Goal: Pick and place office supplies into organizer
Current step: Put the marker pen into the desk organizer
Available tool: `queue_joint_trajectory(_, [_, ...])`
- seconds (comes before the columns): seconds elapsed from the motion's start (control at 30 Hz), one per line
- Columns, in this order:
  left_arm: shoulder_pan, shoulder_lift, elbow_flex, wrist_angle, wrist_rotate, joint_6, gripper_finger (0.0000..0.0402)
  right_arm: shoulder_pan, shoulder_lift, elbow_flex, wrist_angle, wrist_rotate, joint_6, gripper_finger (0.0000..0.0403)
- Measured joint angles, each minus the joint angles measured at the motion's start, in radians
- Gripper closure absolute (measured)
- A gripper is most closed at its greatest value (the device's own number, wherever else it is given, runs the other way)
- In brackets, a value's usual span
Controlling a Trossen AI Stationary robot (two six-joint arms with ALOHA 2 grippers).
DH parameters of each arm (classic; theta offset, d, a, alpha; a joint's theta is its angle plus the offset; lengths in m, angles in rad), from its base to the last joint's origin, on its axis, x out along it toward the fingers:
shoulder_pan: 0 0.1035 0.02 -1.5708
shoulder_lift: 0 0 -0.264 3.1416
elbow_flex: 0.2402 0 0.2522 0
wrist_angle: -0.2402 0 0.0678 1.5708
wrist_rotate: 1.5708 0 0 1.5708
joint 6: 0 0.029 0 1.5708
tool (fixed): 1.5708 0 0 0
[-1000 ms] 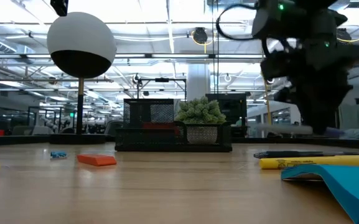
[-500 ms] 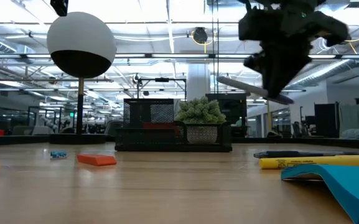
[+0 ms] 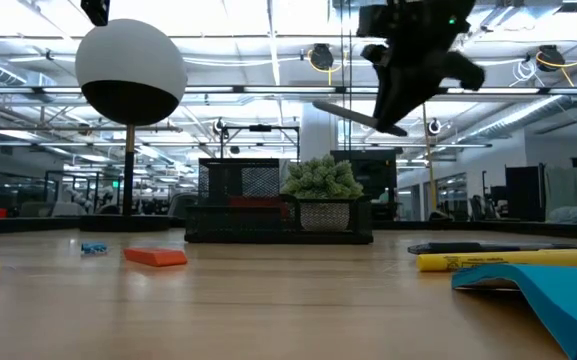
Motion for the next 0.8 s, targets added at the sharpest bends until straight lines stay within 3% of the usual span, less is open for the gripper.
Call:
queue_joint_trajectory(0.43, [0.000,0.000,0.000,0.000,0.006,-0.002,0.0211,-0.002,0.073,0.000,0.202,0.383,-0.333,0.0366])
queue_joint_trajectory(0.8, [-0.001,0.000,0.000,0.004,0.024,-0.005,0.0211,-0.001,0.186,0.000,0.515,0.613,-0.865,0.0366])
